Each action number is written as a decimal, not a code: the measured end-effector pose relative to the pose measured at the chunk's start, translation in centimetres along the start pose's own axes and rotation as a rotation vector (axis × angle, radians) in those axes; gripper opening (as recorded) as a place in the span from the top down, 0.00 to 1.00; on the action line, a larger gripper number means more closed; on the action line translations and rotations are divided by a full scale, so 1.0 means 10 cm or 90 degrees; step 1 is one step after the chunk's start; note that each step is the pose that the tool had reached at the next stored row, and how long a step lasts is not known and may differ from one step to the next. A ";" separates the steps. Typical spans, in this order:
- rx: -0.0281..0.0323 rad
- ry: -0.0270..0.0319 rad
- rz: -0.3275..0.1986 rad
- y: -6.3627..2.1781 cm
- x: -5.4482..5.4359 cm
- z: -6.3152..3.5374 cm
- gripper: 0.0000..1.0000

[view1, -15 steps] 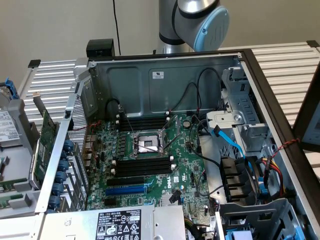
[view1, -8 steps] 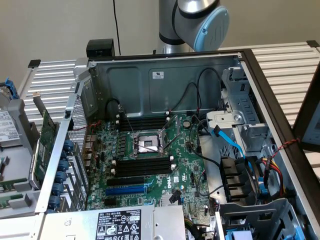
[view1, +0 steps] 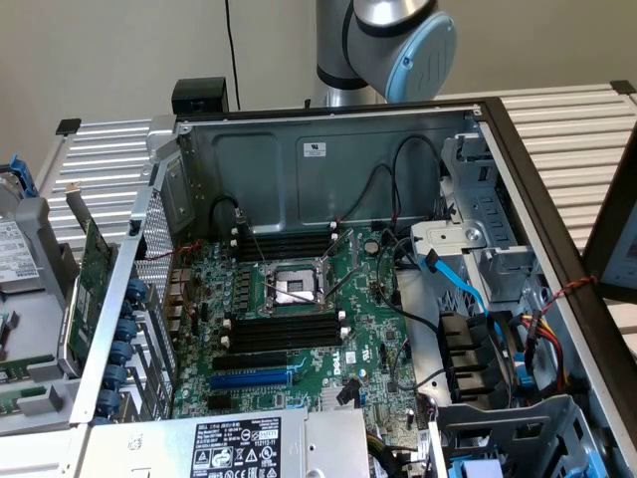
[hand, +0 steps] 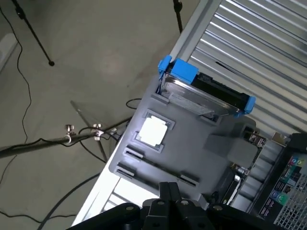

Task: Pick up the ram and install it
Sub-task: 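Pick up the ram and move it above insertion slot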

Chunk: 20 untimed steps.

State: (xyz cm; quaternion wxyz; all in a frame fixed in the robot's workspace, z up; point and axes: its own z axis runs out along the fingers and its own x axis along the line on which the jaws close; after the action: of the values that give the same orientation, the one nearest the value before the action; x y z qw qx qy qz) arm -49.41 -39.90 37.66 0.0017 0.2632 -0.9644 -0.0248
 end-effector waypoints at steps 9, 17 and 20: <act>-0.0011 0.0051 -0.105 -0.001 0.00 0.010 0.89; -0.0019 0.0095 -0.197 -0.001 0.00 0.014 0.89; -0.0023 0.0113 -0.232 -0.001 0.00 0.014 0.89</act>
State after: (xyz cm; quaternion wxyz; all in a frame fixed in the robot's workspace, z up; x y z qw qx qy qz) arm -49.41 -39.90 37.52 0.0062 0.4336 -0.9008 -0.0241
